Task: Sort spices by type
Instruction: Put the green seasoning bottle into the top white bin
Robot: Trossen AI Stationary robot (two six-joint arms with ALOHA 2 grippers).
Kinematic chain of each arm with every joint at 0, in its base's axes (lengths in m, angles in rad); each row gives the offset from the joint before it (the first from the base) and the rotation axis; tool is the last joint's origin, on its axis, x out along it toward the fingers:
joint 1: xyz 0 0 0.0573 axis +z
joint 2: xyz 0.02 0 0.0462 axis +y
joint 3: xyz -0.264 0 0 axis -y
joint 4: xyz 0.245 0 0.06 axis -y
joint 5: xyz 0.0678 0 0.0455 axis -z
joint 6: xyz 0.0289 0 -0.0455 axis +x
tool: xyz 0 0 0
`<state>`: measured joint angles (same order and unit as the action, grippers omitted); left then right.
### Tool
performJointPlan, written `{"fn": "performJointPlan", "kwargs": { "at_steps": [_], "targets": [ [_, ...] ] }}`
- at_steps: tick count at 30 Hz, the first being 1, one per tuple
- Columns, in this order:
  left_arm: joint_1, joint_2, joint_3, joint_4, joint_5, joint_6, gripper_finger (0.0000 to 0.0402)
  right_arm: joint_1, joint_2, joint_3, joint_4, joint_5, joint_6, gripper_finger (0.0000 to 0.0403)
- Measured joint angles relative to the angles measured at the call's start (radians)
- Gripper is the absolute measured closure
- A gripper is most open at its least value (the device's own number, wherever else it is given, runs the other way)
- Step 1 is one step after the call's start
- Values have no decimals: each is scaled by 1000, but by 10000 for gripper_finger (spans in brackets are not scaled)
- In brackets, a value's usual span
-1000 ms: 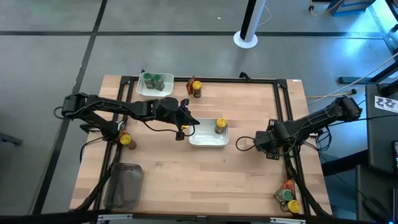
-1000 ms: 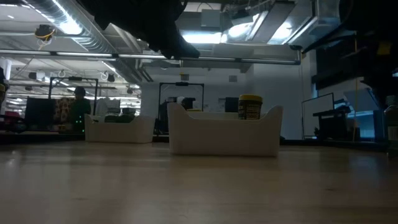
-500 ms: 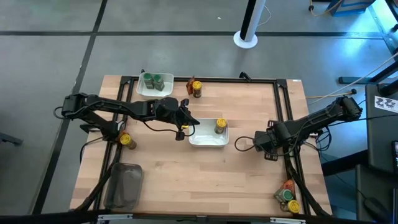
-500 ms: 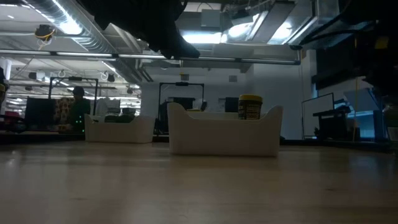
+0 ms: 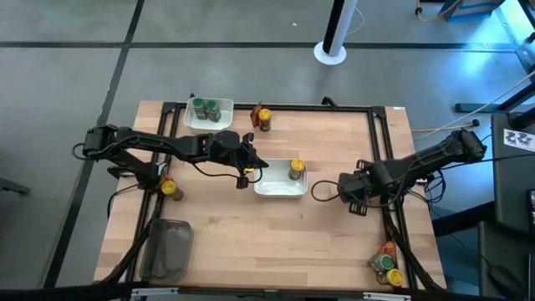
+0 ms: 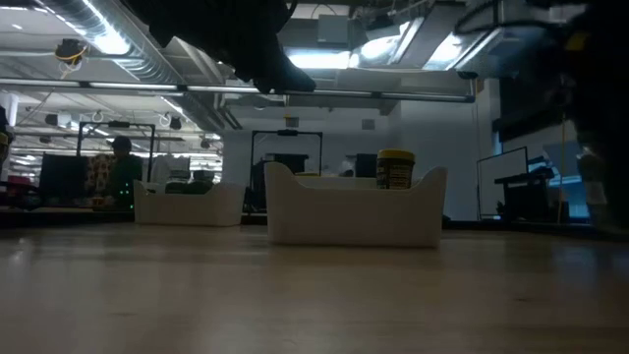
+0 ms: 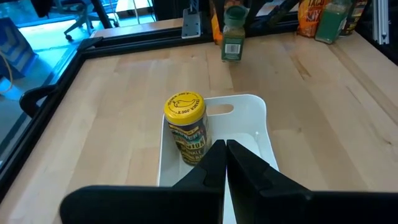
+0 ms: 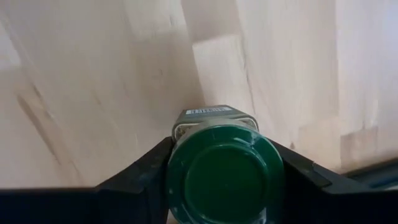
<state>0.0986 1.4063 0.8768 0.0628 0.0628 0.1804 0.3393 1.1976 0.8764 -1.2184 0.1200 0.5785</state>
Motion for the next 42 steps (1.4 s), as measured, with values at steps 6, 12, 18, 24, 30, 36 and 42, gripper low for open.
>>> {"fn": "performJointPlan", "kwargs": {
  "at_steps": [6,12,18,24,30,36,42],
  "targets": [
    [0,0,0,0,0,-4,396,0,0,114,-3,98,0,200],
    [0,0,0,1,0,-42,396,0,-1,237,-1,227,-1,200],
    [0,0,0,1,0,-45,396,0,-2,308,56,348,-41,200],
    [0,0,0,3,0,-43,396,-23,8,311,254,384,-172,200],
    [-9,0,0,-1,0,-50,396,-47,63,311,405,347,-305,200],
    [-47,0,0,-12,0,-50,396,-45,153,311,544,174,-396,197],
    [-61,0,0,-36,0,-44,396,-45,263,311,593,17,-403,200]
  ]
}}
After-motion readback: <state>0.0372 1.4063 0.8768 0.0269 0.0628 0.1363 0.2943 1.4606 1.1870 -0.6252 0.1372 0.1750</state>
